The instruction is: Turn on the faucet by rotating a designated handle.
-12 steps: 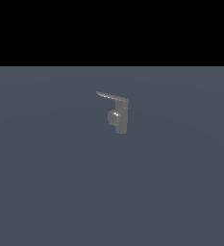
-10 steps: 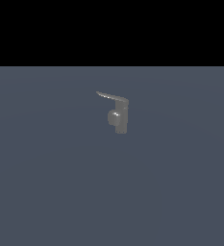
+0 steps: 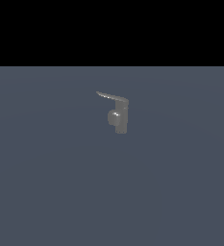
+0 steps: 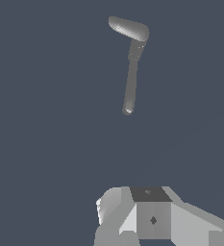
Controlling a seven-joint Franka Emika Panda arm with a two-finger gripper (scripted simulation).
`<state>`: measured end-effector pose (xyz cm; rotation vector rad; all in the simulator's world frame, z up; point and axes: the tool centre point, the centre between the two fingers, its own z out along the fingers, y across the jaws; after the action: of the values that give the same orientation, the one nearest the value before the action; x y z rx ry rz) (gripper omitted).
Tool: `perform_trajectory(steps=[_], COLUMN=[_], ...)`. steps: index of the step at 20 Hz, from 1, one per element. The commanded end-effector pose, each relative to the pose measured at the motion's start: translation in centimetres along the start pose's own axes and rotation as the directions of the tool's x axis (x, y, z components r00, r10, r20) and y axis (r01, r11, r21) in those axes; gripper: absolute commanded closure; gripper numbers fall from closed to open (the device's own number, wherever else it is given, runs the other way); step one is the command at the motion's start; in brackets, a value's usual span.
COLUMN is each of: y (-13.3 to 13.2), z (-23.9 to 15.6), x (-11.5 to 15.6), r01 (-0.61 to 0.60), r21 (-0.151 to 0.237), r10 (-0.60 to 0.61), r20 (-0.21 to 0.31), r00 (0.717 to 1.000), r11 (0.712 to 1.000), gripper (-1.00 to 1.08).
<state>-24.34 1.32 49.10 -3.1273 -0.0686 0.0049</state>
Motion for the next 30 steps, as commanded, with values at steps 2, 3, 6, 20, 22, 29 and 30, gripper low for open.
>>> perform_trajectory(steps=[2,3,6,20,22,29,30], y=[0.0,0.0,-0.1,-0.2,-0.2,-0.2,-0.2], z=[0.0,0.0,0.0,0.9,1.2,3.2,3.6], x=[0.0,0.1,0.6,7.0,8.6,14.1,14.9], r01=[0.000,-0.003,-0.019,-0.240,-0.294,-0.484,-0.510], r21=[0.001,0.002,0.010,0.086,0.099,0.122,0.123], r10=[0.000,0.003,0.019,0.238,0.290,0.475,0.500], r20=[0.000,0.000,0.001,0.035,0.047,0.094,0.101], r00=[1.000,1.000,1.000,0.971,0.956,0.875,0.860], r11=[1.000,1.000,1.000,0.967,0.951,0.867,0.851], gripper=[1.08,1.08,1.08,1.08,1.08,1.08,1.08])
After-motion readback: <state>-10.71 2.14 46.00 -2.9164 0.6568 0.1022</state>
